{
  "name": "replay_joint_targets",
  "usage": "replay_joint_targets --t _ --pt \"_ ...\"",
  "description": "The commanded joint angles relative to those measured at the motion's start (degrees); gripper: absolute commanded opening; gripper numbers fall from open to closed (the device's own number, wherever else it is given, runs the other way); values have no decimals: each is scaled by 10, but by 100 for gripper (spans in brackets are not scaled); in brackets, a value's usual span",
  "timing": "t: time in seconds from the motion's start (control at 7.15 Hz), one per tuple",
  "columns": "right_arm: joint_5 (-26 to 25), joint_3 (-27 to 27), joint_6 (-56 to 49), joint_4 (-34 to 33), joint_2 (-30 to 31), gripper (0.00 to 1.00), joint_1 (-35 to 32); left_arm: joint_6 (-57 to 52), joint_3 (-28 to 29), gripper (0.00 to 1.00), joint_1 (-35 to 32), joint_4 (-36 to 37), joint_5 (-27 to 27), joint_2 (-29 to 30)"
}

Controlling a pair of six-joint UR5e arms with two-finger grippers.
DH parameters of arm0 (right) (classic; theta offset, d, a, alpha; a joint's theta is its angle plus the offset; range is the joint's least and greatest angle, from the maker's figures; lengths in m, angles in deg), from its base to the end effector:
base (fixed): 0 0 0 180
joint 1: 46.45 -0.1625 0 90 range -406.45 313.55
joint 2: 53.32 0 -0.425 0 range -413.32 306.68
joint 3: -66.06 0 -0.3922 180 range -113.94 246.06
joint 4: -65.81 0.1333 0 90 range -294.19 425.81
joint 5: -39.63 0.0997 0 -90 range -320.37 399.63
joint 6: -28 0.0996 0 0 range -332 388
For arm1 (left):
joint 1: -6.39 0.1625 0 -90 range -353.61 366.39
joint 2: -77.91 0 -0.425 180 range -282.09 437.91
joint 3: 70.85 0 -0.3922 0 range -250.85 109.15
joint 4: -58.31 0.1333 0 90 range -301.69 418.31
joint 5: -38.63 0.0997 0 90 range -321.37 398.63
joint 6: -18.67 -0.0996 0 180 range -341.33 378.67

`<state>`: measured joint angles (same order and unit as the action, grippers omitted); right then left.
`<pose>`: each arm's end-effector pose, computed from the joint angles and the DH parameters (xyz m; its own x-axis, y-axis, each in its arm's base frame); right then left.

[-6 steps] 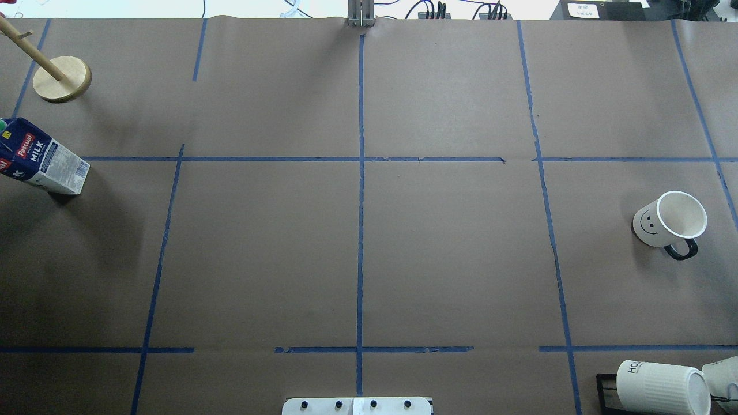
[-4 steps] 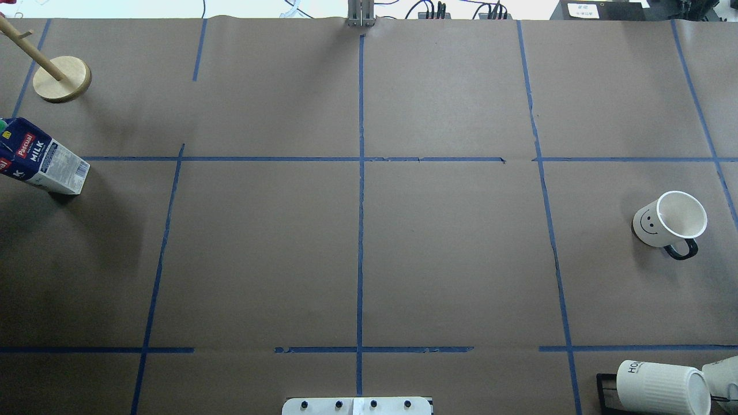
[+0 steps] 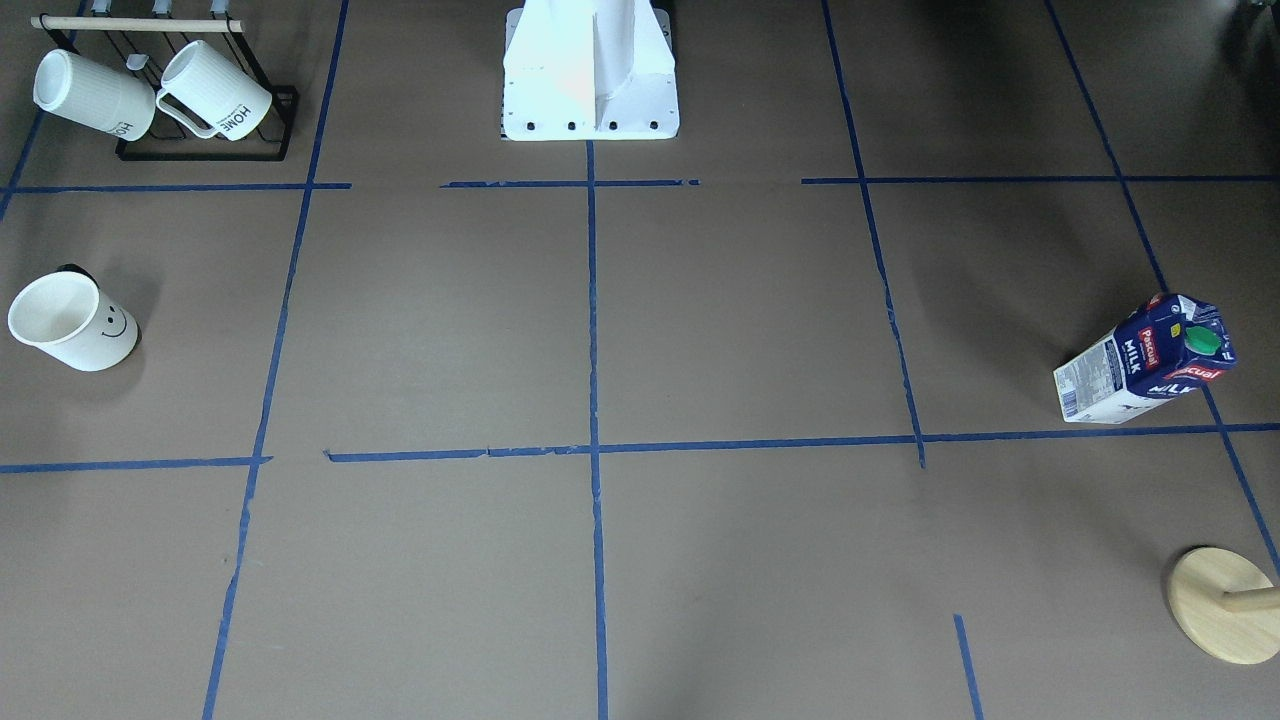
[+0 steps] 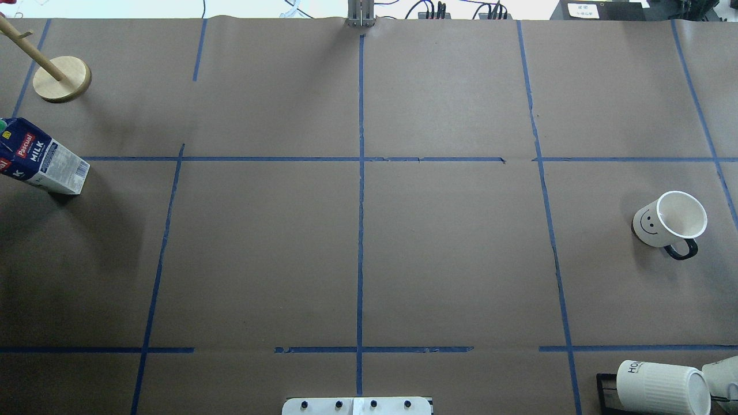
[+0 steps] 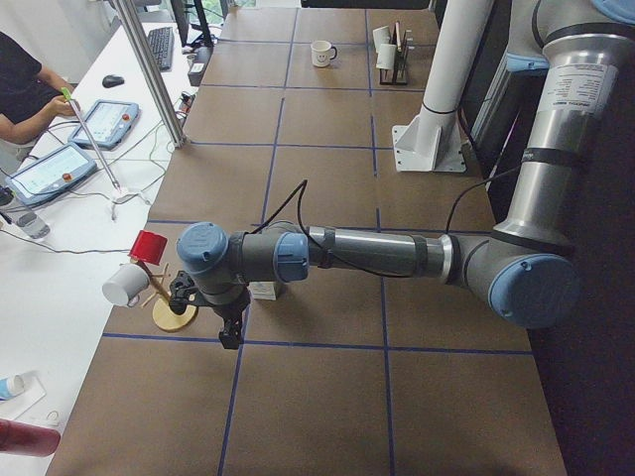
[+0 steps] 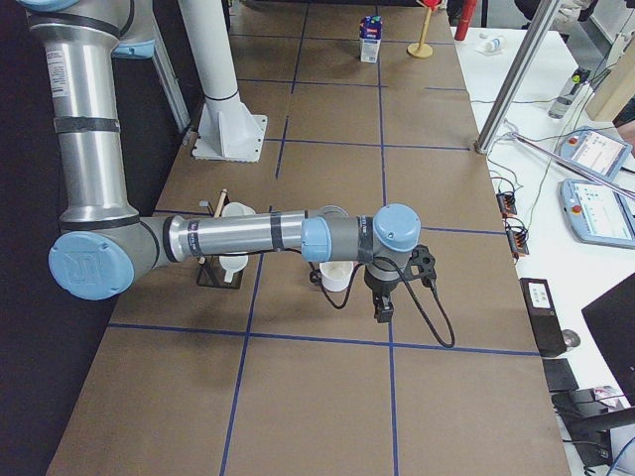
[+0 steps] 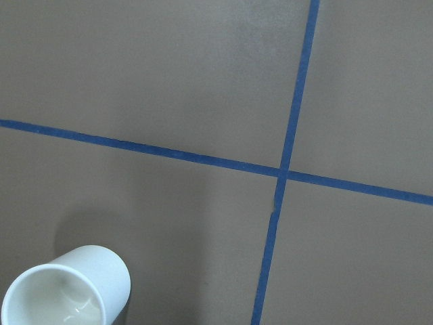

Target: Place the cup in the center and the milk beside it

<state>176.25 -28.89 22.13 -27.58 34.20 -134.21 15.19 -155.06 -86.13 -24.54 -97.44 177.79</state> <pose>0.0409 -0.5136 0.5976 0.6767 -0.1795 0.7140 0.1088 0.9835 0.1442 -0.0861 -0.5567 0.6275 0.6928 -0.0082 -0.7211 0.0019 1.0000 -0.0096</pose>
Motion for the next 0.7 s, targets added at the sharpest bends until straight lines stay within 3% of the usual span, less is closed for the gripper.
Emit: replay_joint_targets --t 0.0,0.14,0.42,0.56 --pt "7 -48 7 7 40 100 33 44 -3 100 0 -8 -4 -7" --pt "14 -61 49 41 72 100 77 45 -7 100 0 -30 -5 -13" --pt "8 -60 310 193 91 99 154 50 -7 100 1 -55 -5 -15" --pt "-23 -55 373 257 106 93 177 50 -7 100 1 -56 -5 -15"
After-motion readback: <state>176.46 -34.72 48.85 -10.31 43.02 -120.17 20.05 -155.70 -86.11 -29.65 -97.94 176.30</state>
